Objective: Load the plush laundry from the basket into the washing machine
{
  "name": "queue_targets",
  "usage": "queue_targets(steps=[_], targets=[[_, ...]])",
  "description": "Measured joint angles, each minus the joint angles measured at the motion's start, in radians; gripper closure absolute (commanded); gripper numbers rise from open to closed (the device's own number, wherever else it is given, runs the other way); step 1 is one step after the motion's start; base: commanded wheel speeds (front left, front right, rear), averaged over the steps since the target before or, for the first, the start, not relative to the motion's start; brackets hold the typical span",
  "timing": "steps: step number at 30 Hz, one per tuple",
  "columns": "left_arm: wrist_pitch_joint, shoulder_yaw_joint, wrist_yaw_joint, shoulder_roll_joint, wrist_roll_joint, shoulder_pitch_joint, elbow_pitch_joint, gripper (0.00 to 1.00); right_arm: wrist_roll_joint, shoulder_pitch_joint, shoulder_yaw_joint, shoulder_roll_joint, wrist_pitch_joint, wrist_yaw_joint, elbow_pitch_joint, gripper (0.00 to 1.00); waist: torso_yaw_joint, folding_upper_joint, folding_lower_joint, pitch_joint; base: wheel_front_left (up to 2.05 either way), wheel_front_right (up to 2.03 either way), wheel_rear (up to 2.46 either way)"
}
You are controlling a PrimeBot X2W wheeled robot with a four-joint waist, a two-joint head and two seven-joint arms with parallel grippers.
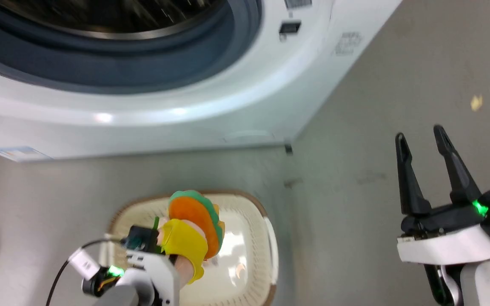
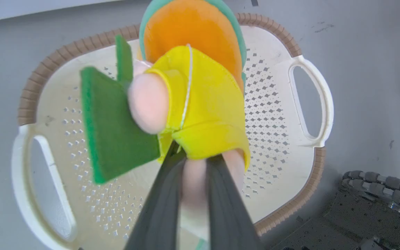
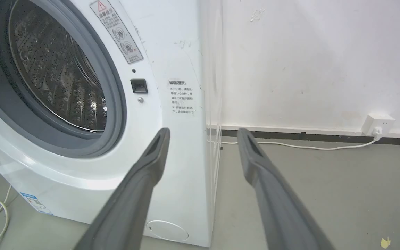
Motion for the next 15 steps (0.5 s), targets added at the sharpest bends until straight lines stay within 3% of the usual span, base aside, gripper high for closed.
queue_targets(steps=[9,13,15], targets=[[-0.154,0.025,0.014,0.015,-0.038,0.083,-0.12,1.0,-0.019,0.089,-0.055,0.0,-0.002,0.0,0.006,0.0,0.09,0.0,-0.0002,-0.189,0.0,0.0,0.0],[-0.163,0.09,0.063,0.021,-0.034,0.111,-0.268,1.0,-0.019,0.098,-0.063,0.0,-0.002,0.0,0.002,0.0,0.134,0.0,-0.0002,-0.23,0.0,0.0,0.0],[-0.164,0.181,0.113,0.041,0.012,0.13,-0.464,1.0,-0.019,0.098,-0.063,0.001,-0.002,0.0,-0.008,0.0,0.153,0.0,-0.0002,-0.232,0.0,0.0,0.0]])
